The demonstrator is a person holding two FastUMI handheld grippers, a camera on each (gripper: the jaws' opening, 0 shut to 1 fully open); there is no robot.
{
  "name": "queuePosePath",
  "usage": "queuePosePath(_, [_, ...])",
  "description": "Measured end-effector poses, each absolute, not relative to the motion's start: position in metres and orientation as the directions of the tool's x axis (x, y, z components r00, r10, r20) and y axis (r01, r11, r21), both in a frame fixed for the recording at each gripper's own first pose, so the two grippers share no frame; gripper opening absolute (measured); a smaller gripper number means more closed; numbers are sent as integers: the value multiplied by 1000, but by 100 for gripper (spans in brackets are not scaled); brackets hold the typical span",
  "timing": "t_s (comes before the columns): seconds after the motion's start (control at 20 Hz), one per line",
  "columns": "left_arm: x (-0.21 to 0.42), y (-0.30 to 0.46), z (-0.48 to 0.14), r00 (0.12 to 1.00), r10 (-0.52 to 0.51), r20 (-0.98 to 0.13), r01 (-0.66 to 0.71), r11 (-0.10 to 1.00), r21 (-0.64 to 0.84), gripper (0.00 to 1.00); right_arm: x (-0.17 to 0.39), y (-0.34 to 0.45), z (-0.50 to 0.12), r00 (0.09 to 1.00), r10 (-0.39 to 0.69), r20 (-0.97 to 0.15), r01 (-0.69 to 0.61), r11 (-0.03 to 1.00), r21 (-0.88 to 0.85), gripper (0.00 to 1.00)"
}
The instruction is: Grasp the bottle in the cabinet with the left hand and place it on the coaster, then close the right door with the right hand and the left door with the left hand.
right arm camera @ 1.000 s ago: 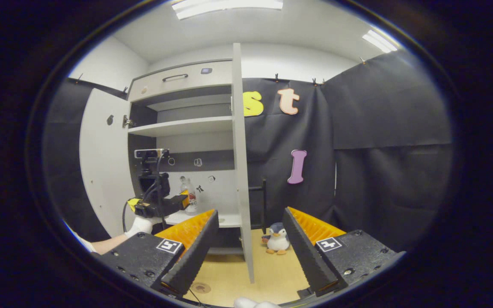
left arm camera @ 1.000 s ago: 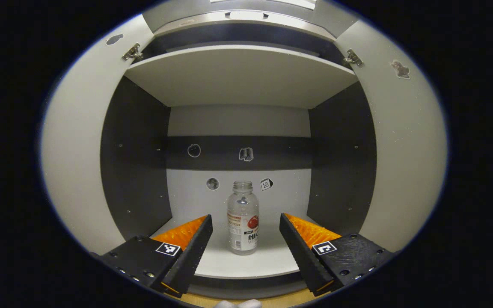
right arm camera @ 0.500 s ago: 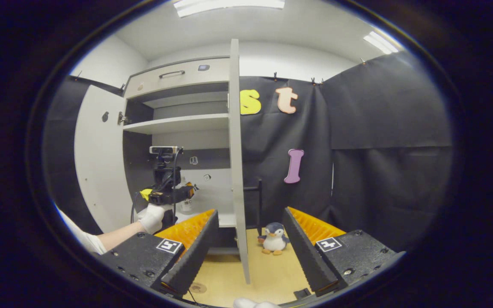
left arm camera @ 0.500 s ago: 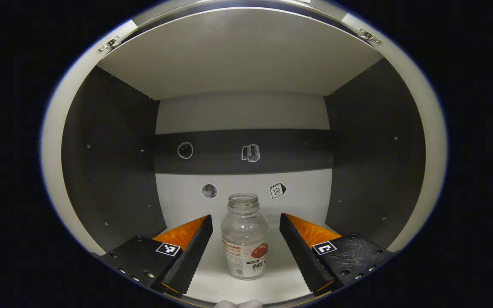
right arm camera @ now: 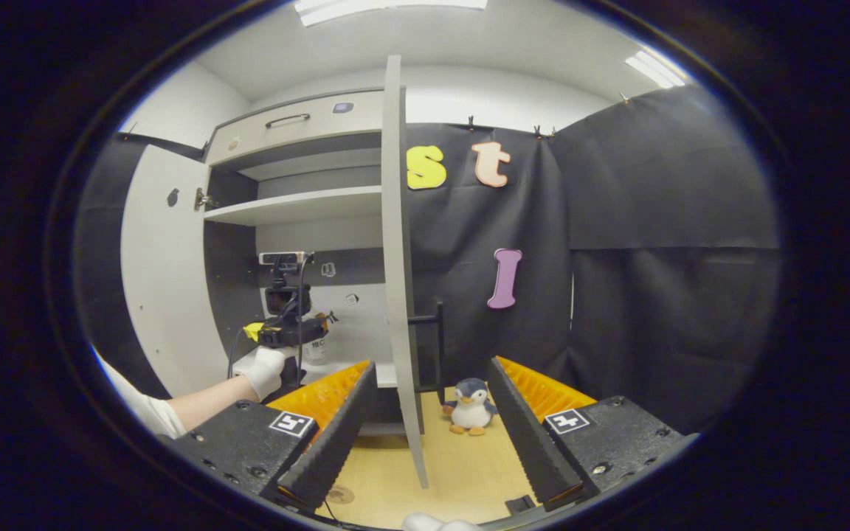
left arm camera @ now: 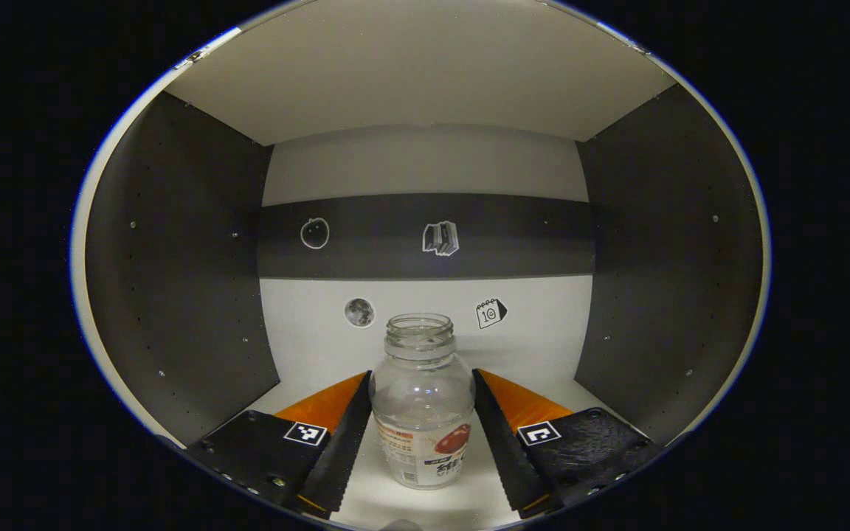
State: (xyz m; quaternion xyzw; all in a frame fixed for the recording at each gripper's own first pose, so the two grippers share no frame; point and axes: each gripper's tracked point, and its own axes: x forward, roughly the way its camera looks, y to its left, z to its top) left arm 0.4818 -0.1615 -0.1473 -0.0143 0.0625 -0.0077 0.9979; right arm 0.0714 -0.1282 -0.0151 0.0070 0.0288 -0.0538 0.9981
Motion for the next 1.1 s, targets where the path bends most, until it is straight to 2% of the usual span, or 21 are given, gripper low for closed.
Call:
queuePosePath(0.15, [473, -160, -136, 993, -31, -112, 27, 999, -39, 76, 70, -129, -13, 994, -104, -39, 104, 994, 10, 99])
queuePosePath(0.2, [463, -157, -129, 994, -35, -101, 32, 999, -35, 76, 69, -129, -13, 994, -102, -34, 102, 995, 7, 96])
queuePosePath(0.3, [439, -156, -112, 995, -62, -79, 60, 998, -27, 76, 67, -126, -13, 995, -93, -23, 93, 996, 4, 99])
queuePosePath(0.4, [415, -160, -95, 992, -118, -43, 116, 993, -33, 76, 65, -125, -17, 996, -89, -23, 89, 996, 16, 95])
queuePosePath(0.5, [388, -161, -86, 985, -171, -21, 170, 985, -19, 78, 66, -123, -24, 996, -79, -34, 80, 996, 35, 99])
queuePosePath(0.6, [354, -162, -80, 978, -207, -5, 208, 978, 13, 72, 70, -120, -28, 996, -80, -42, 81, 996, 39, 96])
queuePosePath(0.7, [319, -162, -76, 972, -234, 5, 234, 972, 29, 76, 68, -116, -32, 996, -75, -46, 77, 996, 41, 96])
queuePosePath(0.8, [292, -161, -78, 967, -256, 6, 255, 966, 29, 78, 61, -114, -35, 996, -75, -42, 77, 996, 46, 96])
queuePosePath(0.85, [278, -161, -81, 964, -267, 3, 267, 963, 21, 78, 57, -115, -36, 996, -77, -42, 79, 996, 47, 99])
queuePosePath(0.9, [265, -158, -87, 961, -278, -6, 278, 961, 10, 75, 53, -115, -37, 996, -80, -43, 82, 995, 48, 95])
queuePosePath(1.1, [214, -157, -124, 952, -301, -63, 299, 954, -34, 75, 42, -113, -41, 995, -90, -41, 92, 994, 51, 95])
